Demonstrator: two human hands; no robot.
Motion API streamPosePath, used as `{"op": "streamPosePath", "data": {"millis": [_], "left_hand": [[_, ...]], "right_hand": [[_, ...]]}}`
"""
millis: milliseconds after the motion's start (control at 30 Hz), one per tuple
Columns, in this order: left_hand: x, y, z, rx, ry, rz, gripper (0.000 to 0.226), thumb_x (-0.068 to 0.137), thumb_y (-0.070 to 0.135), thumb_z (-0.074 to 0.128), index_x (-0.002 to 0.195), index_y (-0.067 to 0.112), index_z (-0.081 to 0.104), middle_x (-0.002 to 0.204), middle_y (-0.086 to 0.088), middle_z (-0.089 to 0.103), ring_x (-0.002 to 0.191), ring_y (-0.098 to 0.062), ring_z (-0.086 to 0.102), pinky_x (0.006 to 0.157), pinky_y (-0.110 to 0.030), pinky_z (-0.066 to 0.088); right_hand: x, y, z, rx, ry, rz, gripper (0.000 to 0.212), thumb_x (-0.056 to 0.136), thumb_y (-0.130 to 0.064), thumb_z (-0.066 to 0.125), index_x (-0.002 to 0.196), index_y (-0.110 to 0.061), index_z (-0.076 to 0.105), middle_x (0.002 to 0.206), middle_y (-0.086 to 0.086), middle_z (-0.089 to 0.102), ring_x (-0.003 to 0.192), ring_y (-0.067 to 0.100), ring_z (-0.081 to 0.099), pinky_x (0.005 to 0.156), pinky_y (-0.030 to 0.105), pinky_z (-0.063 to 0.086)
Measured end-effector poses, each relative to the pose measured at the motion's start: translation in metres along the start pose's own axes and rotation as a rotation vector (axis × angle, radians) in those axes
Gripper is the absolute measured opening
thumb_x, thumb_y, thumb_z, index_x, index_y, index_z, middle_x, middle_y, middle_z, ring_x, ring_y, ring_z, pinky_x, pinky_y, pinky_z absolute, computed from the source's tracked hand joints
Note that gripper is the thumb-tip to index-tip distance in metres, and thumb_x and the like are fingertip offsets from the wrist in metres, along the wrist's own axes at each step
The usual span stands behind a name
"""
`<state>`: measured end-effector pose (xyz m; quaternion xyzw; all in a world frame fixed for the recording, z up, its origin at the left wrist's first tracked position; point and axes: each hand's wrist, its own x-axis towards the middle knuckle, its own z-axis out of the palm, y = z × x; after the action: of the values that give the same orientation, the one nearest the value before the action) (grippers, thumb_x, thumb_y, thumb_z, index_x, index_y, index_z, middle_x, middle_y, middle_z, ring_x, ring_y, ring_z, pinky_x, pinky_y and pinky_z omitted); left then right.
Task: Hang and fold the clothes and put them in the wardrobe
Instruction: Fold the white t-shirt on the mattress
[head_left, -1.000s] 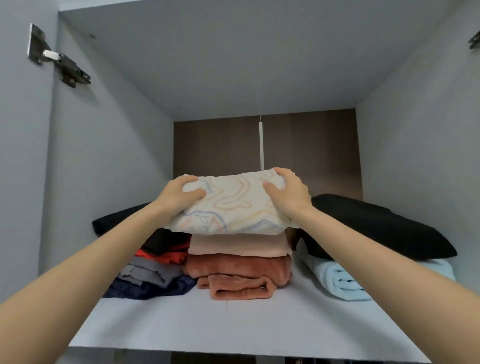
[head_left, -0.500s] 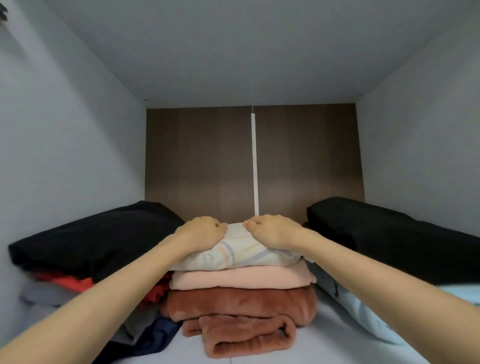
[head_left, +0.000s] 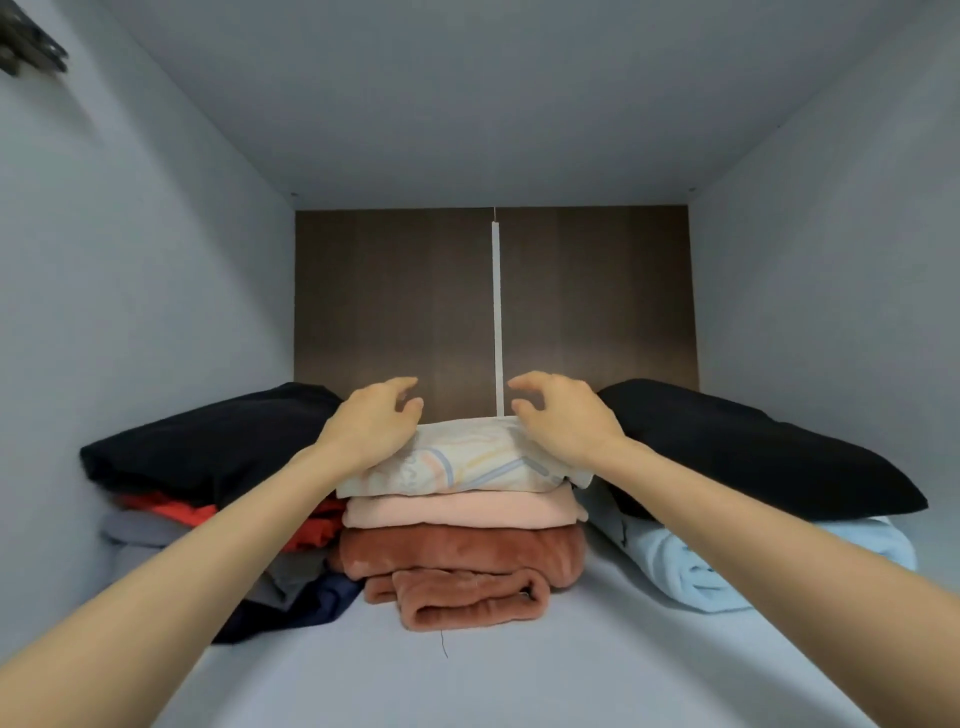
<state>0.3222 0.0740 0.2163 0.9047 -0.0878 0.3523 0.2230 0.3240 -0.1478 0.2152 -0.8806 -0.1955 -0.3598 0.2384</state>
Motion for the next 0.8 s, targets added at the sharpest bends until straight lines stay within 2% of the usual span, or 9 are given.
{"op": "streamPosePath", "data": {"millis": [167,300,433,600,733,800], "left_hand": [[-0.053,0.035,-0.034,-0.054,0.056,0.014,0.041,0.099,0.031,0.042,0.139,0.026,0.046,0.134,0.000,0.056,0.122,-0.018,0.051,0.103,-0.035,0.039],[-0.124,0.065,-0.053,-0.035,0.138,0.047,0.041,0.097,0.034,0.043,0.138,0.031,0.046,0.135,0.003,0.054,0.121,-0.018,0.052,0.101,-0.038,0.041],[-0.198,0.089,-0.075,-0.022,0.187,-0.011,0.042,0.096,0.032,0.045,0.138,0.032,0.046,0.138,0.004,0.052,0.124,-0.016,0.049,0.098,-0.034,0.040],[-0.277,0.107,-0.122,0.016,0.198,-0.071,0.042,0.096,0.028,0.049,0.137,0.028,0.047,0.134,0.003,0.054,0.121,-0.013,0.049,0.094,-0.027,0.037],[-0.334,0.117,-0.169,0.025,0.272,-0.125,0.038,0.096,0.029,0.049,0.134,0.029,0.049,0.123,0.009,0.057,0.112,-0.011,0.053,0.091,-0.027,0.039],[-0.367,0.120,-0.194,0.016,0.315,-0.185,0.037,0.096,0.033,0.048,0.132,0.031,0.050,0.109,0.017,0.057,0.096,-0.005,0.055,0.083,-0.026,0.039]], "right_hand": [[-0.043,-0.008,-0.037,0.042,0.093,-0.069,0.035,0.096,-0.028,0.049,0.131,-0.030,0.053,0.129,-0.001,0.057,0.110,0.019,0.056,0.086,0.036,0.048],[-0.097,-0.018,-0.056,0.129,0.057,-0.118,0.033,0.095,-0.030,0.049,0.128,-0.032,0.055,0.126,-0.004,0.058,0.109,0.016,0.055,0.091,0.039,0.048],[-0.153,-0.037,-0.068,0.233,0.020,-0.133,0.030,0.093,-0.028,0.051,0.122,-0.033,0.058,0.122,-0.011,0.059,0.103,0.010,0.055,0.085,0.033,0.048],[-0.202,-0.078,-0.086,0.321,-0.061,-0.161,0.029,0.093,-0.024,0.053,0.121,-0.029,0.059,0.120,-0.010,0.061,0.091,0.006,0.055,0.078,0.029,0.047],[-0.238,-0.121,-0.100,0.430,-0.082,-0.188,0.025,0.093,-0.022,0.053,0.116,-0.026,0.060,0.111,-0.010,0.065,0.090,0.007,0.062,0.080,0.035,0.053],[-0.257,-0.143,-0.105,0.463,-0.107,-0.208,0.025,0.094,-0.024,0.053,0.117,-0.027,0.060,0.106,-0.010,0.066,0.093,0.009,0.062,0.081,0.037,0.053]]}}
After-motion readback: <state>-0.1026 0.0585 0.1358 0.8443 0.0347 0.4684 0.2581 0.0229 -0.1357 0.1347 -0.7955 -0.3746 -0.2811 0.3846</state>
